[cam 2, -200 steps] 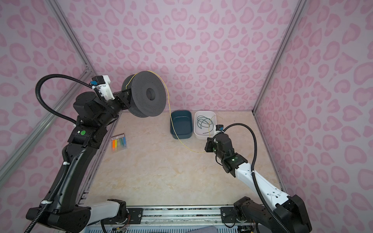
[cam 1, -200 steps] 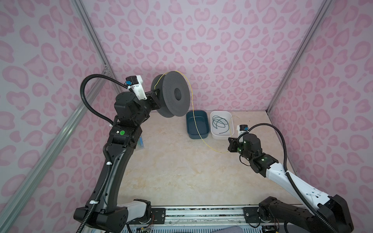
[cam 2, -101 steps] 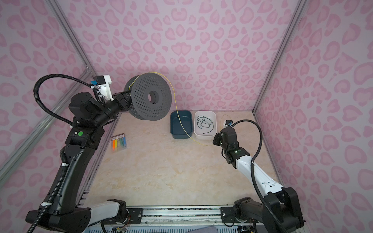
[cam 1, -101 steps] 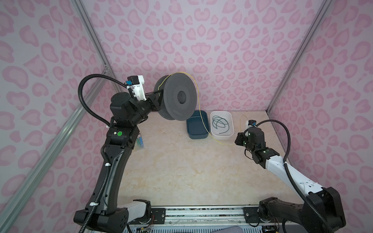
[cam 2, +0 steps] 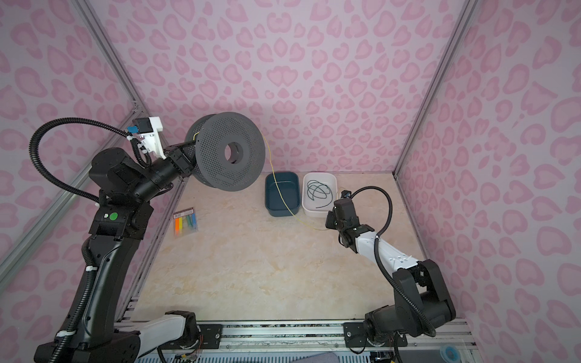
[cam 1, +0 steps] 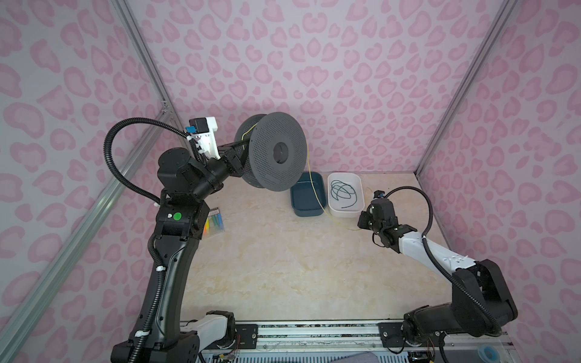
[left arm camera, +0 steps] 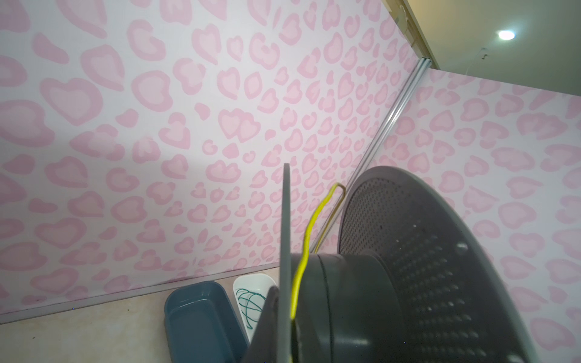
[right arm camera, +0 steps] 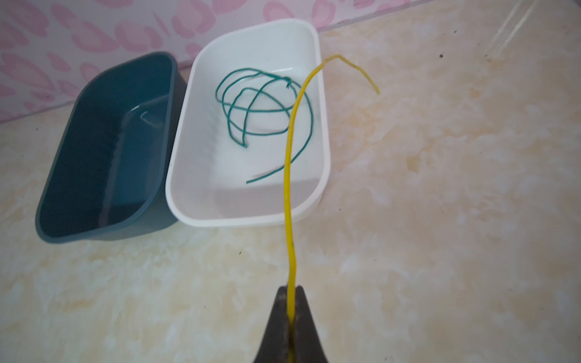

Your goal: Wrap the cables

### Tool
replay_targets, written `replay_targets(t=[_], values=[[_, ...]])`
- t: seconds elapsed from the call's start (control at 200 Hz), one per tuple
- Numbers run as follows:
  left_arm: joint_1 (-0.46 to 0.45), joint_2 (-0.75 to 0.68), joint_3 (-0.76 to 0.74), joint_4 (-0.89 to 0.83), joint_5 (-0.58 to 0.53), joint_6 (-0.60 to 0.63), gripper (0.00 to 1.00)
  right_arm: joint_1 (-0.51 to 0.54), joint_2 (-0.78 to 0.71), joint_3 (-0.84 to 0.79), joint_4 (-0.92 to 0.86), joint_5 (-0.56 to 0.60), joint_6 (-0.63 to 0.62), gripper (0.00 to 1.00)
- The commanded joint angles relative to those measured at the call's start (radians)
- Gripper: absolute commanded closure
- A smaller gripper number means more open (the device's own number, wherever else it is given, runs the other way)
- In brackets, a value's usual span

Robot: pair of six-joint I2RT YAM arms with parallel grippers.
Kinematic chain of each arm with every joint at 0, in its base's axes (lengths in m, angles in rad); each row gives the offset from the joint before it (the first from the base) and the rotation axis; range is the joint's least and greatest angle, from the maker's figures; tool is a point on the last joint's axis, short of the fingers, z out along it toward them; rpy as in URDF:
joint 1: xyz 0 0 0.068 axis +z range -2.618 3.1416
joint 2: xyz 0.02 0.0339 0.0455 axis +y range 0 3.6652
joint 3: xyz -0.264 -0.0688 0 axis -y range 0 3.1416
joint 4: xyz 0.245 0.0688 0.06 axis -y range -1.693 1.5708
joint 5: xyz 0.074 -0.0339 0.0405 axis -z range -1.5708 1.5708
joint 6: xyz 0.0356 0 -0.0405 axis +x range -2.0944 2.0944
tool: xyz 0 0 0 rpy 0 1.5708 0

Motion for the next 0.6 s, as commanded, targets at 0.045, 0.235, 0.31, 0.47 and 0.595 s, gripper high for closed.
replay_targets(t=[0.045,0.235,0.31,0.47,0.595], values=[[0.008,0.030,0.006,0.201,-0.143,-0.085,0.96,0.141,-0.031,-0.047,-0.038,0.109,-0.016,1.00],[0.008,0.085,0.013,0.228,-0.292,-0.110,0.96,0.338,-0.135,-0.090,-0.115,0.223,-0.008,1.00],[0.008,0.113,0.014,0.230,-0.337,-0.101,0.96,0.415,-0.190,-0.086,-0.160,0.284,-0.001,1.00],[-0.004,0.192,0.015,0.213,-0.389,-0.067,0.96,0.531,-0.325,-0.036,-0.251,0.370,-0.029,1.00],[-0.065,0.249,0.014,0.196,-0.487,0.020,0.96,0.609,-0.404,0.036,-0.292,0.410,-0.048,1.00]])
